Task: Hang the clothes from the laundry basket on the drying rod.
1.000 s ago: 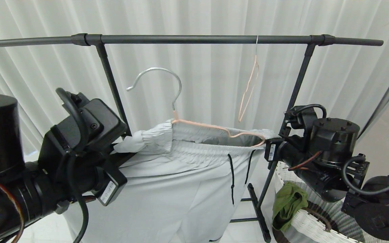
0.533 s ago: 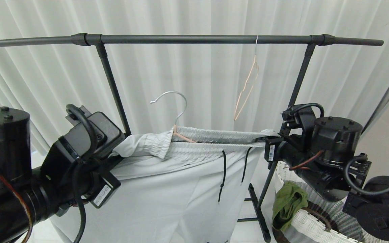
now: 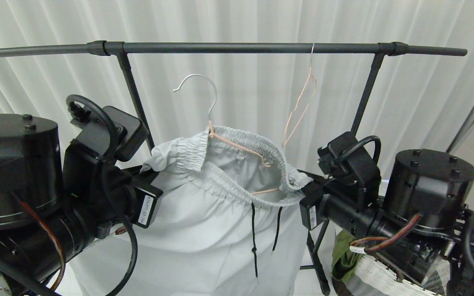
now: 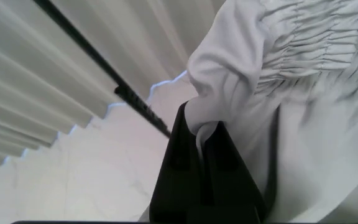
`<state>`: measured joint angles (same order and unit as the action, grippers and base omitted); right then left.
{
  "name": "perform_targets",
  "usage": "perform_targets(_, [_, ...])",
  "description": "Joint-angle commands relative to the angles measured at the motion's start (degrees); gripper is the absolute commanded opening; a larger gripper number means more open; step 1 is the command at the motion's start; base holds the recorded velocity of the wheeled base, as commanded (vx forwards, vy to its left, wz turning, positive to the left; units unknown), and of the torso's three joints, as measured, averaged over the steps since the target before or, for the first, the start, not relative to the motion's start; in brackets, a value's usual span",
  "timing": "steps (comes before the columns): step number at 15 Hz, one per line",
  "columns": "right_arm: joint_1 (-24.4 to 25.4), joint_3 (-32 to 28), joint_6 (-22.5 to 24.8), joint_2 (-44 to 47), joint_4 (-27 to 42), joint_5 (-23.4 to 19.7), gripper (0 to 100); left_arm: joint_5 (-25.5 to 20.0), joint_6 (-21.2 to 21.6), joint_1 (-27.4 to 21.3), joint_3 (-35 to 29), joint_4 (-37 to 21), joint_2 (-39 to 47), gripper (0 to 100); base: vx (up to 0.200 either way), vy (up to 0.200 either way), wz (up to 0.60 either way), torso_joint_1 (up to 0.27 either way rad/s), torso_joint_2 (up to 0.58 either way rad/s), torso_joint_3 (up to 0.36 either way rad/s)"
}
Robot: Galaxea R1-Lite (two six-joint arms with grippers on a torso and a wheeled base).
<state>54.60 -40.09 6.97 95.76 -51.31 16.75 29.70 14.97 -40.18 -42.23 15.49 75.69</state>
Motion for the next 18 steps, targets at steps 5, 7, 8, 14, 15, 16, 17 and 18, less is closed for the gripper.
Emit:
perform_targets(5, [5.52,3.01,0.41,-1.89,2.36,0.3,100,-0.17,-0.56,-2.8,-0.05,2.26,-0.46,0,0.0,0.0,0.0,0.0,0.0,0.0])
perform_targets(7, [5.52,5.03,0.41,-4.09,2.97,0.3,100,-0.34,-0.56,-3.24,0.3,2.35,-1.16,0,0.0,0.0,0.0,0.0,0.0,0.0])
perform_targets(8, [5.52,6.26,0.41,-5.67,4.2,0.3,100,-0.78,-0.64,-4.03,0.3,2.61,-1.34,0,0.0,0.0,0.0,0.0,0.0,0.0])
perform_targets(14, [3.76,8.72,0.5,-14.02,13.69,-1.11,100,-10.1,-0.12,-5.96,3.56,7.88,-3.09,0,0.0,0.0,0.0,0.0,0.0,0.0])
perform_targets(15, [2.88,8.37,0.59,-15.6,16.15,-2.95,100,-13.44,0.15,-5.87,5.05,10.52,-3.53,0,0.0,0.0,0.0,0.0,0.0,0.0])
perform_targets(16, [1.82,7.93,1.46,-16.92,18.79,-4.88,100,-15.9,0.85,-5.79,6.19,12.89,-3.8,0,0.0,0.0,0.0,0.0,0.0,0.0])
perform_targets(17, [0.33,7.05,3.57,-19.12,22.66,-8.22,100,-18.09,2.61,-5.44,7.69,15.36,-3.8,0,0.0,0.0,0.0,0.0,0.0,0.0])
perform_targets(18, [-1.52,5.55,5.51,-21.14,27.23,-12.53,100,-20.56,3.93,-4.73,9.18,18.17,-3.62,0,0.0,0.0,0.0,0.0,0.0,0.0])
